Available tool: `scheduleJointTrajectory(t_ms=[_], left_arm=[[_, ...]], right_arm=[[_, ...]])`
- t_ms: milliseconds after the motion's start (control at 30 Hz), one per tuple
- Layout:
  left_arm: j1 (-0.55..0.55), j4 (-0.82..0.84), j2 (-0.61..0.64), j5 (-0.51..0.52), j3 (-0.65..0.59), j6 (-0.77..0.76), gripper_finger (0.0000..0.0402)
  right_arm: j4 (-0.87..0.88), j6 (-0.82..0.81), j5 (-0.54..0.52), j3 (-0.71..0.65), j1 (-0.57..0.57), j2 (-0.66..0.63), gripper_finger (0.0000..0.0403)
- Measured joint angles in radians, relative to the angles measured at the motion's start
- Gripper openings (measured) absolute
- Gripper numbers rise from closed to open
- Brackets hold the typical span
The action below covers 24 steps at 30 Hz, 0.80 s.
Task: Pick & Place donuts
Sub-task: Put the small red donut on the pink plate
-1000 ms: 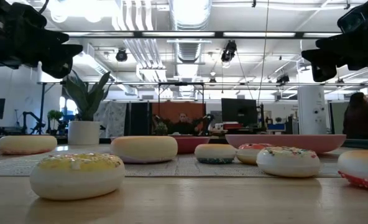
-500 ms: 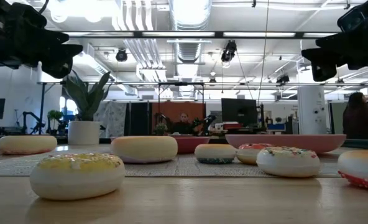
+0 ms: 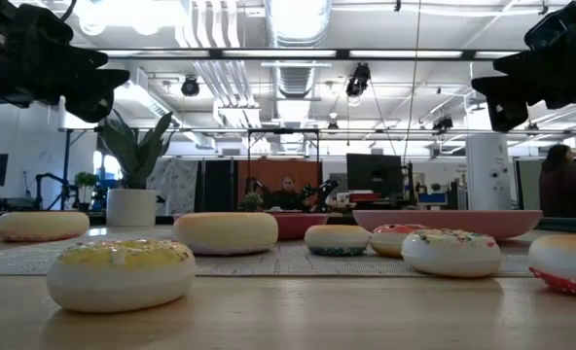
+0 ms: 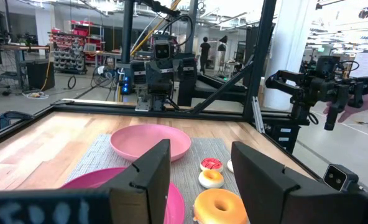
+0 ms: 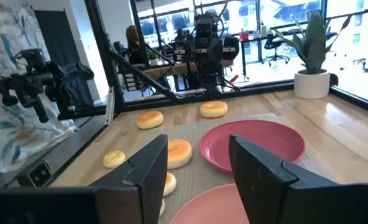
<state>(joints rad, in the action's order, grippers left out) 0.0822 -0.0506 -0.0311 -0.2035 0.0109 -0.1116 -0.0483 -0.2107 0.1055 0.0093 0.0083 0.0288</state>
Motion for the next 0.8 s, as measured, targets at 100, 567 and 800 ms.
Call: scheduleJointTrajectory(t_ms=[100,567,800], left_arm=[[0.000,0.000,0.000,0.000,0.000,0.000,0.0145],[0.000,0.000,0.000,0.000,0.000,0.000,0.0145],[0.000,0.000,0.000,0.000,0.000,0.000,0.0145]], right_arm=[[-0.054,-0.020,0.000,0.000,0.000,0.000,0.0162],[-0.230,-0.081,-0.003,0.000,0.000,0.000,0.0162],[-0.232,-0.148,-0.003,0.000,0.000,0.000,0.0162]])
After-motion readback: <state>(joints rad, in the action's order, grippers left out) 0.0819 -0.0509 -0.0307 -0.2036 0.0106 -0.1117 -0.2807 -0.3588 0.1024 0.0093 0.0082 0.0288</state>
